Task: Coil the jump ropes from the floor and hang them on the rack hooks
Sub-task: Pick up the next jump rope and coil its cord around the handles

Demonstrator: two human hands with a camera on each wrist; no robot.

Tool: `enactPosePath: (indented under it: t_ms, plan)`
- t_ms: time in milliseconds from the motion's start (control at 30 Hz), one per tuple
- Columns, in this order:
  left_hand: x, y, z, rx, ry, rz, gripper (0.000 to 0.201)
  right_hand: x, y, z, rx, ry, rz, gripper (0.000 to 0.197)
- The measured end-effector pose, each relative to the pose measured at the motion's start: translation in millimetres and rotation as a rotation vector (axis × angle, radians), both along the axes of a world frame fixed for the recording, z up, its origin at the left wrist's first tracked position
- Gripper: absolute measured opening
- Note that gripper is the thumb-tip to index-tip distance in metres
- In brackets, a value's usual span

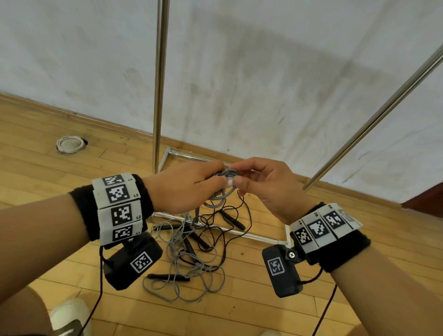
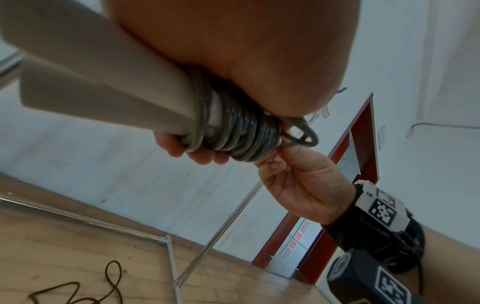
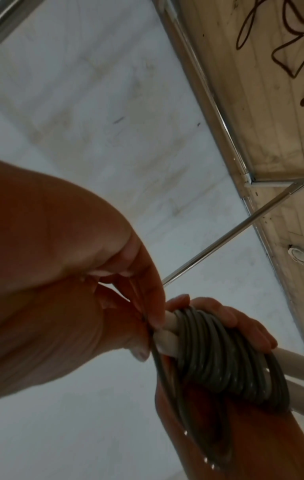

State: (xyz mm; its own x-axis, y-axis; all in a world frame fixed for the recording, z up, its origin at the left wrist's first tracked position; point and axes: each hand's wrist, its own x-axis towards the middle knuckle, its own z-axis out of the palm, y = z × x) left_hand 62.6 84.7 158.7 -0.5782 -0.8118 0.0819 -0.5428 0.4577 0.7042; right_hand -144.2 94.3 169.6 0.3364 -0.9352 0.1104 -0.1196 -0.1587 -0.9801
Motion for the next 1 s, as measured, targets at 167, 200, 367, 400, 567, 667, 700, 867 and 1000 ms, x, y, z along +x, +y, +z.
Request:
enactPosePath:
  t_ms: [167,200,367,400,567,667,700,867,1000]
  plan:
    - [-1.0,5.2,3.5,0.020,0.000,-0.034,0.047,2.1,-1.1,-3.6,-0.038,-0.037,-0.016,0.015]
    - [-0.8,5.9,3.8,0.014,0.000,-0.040,0.053,2.7,-1.1,-3.6,-0.048,-0.029,-0.030,0.014]
    - [2.7,4.9,4.8,-0.022,0.005,-0.070,0.045,6.1,-3.6,-3.3,-0.099,0.023,-0.161,0.009]
    - [2.8,4.4,4.5,-0.055,-0.030,-0.065,0.044,7.3,-3.4,-3.7,-0.101,0.037,-0.178,0.008]
    - [1.8,2.1,-0.3,-0.360,-0.233,0.015,0.046,7.8,-3.4,-0.9,0.088,-0.026,-0.159,0.033]
    - [2.1,0.7,-2.8,-0.493,-0.283,0.018,0.049,5.3,-4.9,0.9,0.104,0.077,-0.138,0.019]
    - [2.0,0.7,-4.1,-0.508,-0.288,0.005,0.050,4.8,-4.9,1.0,0.093,0.117,-0.129,0.012]
    - [1.6,0.5,-2.9,-0.468,-0.232,0.007,0.057,2.6,-6.2,4.8,0.046,0.145,-0.164,0.009]
    - [0.7,-2.5,2.9,-0.357,-0.133,0.041,0.053,1.7,-9.4,9.4,-0.069,0.139,-0.258,0.009]
